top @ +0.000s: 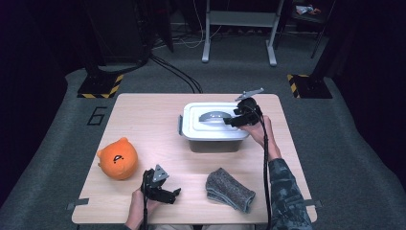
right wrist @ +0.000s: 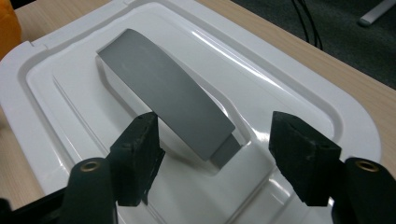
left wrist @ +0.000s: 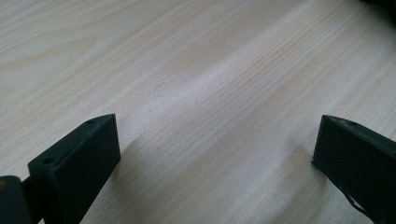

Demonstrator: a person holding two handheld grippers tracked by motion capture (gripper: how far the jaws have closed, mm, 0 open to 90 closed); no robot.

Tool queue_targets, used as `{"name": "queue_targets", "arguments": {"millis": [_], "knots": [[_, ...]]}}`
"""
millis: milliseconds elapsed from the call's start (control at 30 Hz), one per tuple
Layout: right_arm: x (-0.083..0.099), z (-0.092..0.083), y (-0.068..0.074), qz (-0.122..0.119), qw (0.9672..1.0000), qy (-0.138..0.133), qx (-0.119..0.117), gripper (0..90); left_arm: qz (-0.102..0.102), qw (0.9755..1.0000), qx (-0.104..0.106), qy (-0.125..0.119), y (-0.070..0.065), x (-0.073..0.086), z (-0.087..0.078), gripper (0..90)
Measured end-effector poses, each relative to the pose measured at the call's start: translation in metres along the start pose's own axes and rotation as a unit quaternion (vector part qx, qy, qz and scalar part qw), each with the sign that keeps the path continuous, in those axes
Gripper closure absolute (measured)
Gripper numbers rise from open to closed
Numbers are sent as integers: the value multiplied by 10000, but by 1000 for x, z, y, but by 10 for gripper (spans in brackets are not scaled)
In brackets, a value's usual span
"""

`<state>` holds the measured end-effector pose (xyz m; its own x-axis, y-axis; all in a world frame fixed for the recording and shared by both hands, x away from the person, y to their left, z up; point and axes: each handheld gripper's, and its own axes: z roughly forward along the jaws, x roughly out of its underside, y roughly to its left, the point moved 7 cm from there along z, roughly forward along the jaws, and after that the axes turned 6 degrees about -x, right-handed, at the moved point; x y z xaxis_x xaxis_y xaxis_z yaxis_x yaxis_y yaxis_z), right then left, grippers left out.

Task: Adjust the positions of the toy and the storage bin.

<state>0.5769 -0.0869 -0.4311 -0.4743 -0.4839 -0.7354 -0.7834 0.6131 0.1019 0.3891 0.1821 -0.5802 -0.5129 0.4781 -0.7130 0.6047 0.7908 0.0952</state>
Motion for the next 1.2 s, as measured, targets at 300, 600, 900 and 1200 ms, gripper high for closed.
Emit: {"name": "queue_targets", "arguments": {"millis": [300, 600, 900, 1200], "knots": [[-3, 11, 2, -224, 9992, 177, -292, 501, -19, 10000, 16, 1, 0, 0, 0, 3], [0, 10, 5, -129, 9998, 162, 18, 527, -20, 10000, 16, 1, 0, 0, 0, 4], [1, 9, 9, 122, 9993, 105, 346, 526, -19, 10000, 15, 1, 0, 0, 0, 3], [-13, 3, 16, -343, 9992, 213, 0, 453, -20, 10000, 15, 2, 0, 0, 0, 3]]}}
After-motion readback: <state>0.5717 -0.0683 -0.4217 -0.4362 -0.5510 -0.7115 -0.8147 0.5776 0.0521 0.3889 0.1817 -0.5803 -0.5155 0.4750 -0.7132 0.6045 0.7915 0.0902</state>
